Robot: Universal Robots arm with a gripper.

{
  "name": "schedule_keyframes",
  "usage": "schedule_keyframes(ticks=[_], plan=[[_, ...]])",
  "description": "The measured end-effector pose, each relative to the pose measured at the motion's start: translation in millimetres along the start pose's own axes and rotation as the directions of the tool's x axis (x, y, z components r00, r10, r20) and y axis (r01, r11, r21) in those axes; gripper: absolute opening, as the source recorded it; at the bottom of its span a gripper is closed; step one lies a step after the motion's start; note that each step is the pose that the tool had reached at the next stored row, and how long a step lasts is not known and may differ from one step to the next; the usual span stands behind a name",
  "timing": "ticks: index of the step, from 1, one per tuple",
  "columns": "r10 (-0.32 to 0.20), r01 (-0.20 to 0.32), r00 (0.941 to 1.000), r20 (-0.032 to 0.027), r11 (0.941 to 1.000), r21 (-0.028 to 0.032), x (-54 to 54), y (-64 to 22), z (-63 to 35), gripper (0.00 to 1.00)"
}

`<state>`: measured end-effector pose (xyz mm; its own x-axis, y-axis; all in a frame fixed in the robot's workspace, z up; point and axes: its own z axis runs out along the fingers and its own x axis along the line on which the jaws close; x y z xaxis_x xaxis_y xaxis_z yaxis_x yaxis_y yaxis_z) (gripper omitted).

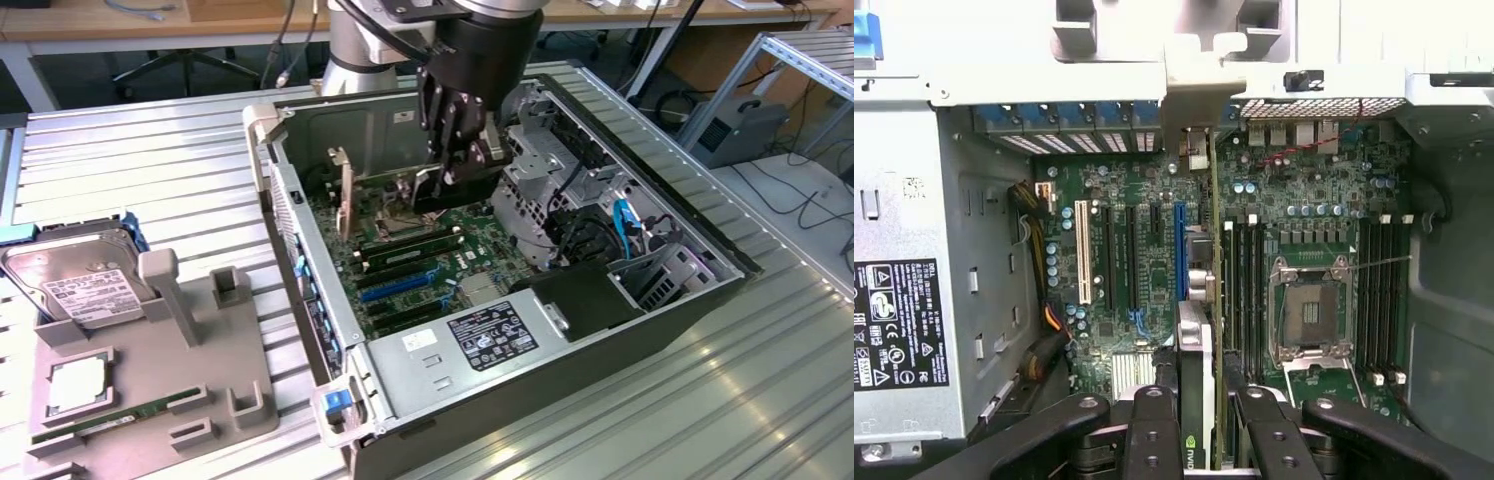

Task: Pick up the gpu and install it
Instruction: 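Insert the gpu into the slot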

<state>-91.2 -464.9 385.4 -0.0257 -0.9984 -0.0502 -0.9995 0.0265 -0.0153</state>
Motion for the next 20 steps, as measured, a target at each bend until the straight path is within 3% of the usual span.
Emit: schedule_keyframes(ticks=[1, 2, 3, 5, 8, 10, 17, 20], plan=[[0.002, -0.002, 1.0000, -0.0008, 0.9999, -0.0169, -0.3, -0.6, 1.3, 0.27], [0.003, -0.003, 1.0000, -0.0012, 0.9996, -0.0298, -0.5, -1.8, 3.0, 0.27], [0.004, -0.004, 1.0000, -0.0017, 0.9992, -0.0389, -0.8, -4.9, 5.1, 0.27], [0.005, -0.005, 1.0000, -0.0018, 0.9989, -0.0469, -1.3, -9.3, 7.3, 0.27], [0.006, -0.006, 1.0000, -0.0023, 0.9981, -0.0614, -1.4, -9.3, 12.0, 0.27], [0.006, -0.006, 1.0000, -0.0024, 0.9979, -0.0651, -1.2, -9.3, 17.6, 0.27], [0.005, -0.005, 1.0000, 0.0021, 0.9979, -0.0648, -0.4, -9.1, 34.4, 0.27], [0.001, -0.001, 1.0000, 0.0023, 0.9986, -0.0528, -0.2, -8.9, 39.0, 0.27]])
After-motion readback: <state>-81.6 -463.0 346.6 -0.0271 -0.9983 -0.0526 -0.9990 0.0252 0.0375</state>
